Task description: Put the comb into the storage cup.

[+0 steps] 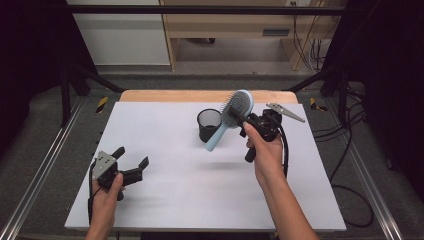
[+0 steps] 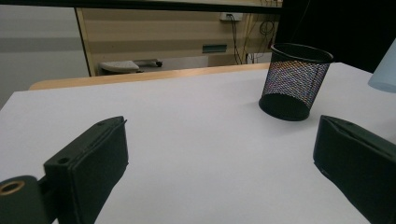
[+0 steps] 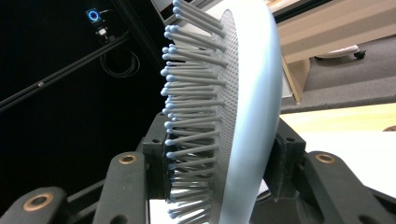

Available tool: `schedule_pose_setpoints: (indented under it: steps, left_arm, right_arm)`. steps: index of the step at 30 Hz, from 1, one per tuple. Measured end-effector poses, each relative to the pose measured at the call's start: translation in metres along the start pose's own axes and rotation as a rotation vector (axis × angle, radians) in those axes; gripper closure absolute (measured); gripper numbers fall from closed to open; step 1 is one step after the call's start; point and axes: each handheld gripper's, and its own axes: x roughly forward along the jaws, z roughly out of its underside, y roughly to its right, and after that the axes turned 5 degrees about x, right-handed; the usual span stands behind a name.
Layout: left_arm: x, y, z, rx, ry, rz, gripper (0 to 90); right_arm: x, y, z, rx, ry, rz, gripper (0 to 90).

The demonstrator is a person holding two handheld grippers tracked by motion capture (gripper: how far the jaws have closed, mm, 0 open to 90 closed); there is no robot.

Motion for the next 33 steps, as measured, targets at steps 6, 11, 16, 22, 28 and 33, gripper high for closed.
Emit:
schedule_pose_setpoints:
  steps: [6,11,16,22,28,33]
  left_arm:
    - [0.0,-0.001,0.0,-0.012,-0.001,-0.01,2.5]
    - [0.0,-0.001,0.001,-0.012,-0.001,-0.005,2.4]
    - [0.003,0.001,0.001,-0.025,-0.002,0.001,2.5]
    - [0.004,0.004,0.001,-0.015,0.002,0.011,2.4]
    - [0.005,0.004,0.002,-0.018,-0.001,0.014,2.4]
    - [0.005,0.004,0.002,-0.017,-0.002,0.021,2.4]
  right_arm:
    - [0.004,-0.004,-0.005,-0.001,0.004,-0.005,52.1]
    - [0.008,-0.008,-0.008,-0.011,-0.001,-0.007,52.2]
    - [0.013,-0.014,-0.011,-0.017,0.003,-0.017,52.2]
    - [0.02,-0.02,-0.014,-0.014,0.0,-0.027,52.2]
    - [0.028,-0.023,-0.019,-0.003,0.007,-0.03,52.2]
    - [0.034,-0.021,-0.021,0.003,0.015,-0.021,52.2]
